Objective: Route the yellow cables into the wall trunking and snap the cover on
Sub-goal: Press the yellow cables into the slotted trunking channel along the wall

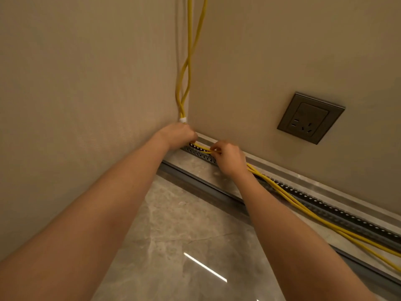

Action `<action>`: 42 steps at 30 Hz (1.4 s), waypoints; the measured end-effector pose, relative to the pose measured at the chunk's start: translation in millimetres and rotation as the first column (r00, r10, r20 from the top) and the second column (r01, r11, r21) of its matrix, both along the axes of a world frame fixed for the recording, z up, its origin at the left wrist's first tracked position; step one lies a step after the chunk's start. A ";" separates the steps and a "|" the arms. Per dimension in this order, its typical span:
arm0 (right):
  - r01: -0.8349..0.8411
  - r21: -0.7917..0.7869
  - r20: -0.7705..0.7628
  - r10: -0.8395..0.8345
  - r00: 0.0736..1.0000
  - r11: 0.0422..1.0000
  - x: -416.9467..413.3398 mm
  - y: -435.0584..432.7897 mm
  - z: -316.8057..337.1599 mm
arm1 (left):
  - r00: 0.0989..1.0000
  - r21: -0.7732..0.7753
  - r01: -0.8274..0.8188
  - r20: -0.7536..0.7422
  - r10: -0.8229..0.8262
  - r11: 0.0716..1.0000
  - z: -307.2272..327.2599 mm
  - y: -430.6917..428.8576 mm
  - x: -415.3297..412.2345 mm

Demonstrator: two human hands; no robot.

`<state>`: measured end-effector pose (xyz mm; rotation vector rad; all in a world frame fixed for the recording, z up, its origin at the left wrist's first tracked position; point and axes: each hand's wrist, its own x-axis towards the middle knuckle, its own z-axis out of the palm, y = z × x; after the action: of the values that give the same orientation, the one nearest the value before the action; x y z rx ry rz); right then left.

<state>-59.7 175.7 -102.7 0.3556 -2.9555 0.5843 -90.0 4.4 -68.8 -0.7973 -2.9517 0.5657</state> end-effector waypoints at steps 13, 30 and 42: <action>-0.011 -0.105 -0.125 -0.002 0.992 0.994 21.9 21.6 -15.6 | 0.992 -0.017 -0.117 -0.055 0.116 0.993 -21.3 -5.6 17.8; -0.099 0.265 -0.067 0.121 0.990 0.959 31.3 17.2 -5.5 | 0.939 -0.003 -0.344 0.028 0.343 0.939 -11.3 44.9 37.2; -0.055 0.096 0.032 0.052 0.998 0.994 44.3 56.0 7.0 | 0.981 0.147 -0.188 0.077 0.178 0.971 -21.2 84.7 52.4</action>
<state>-15.4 231.7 -95.7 0.4408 -3.0185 0.4565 -37.5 89.2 -90.0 -0.5423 -3.1004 0.3183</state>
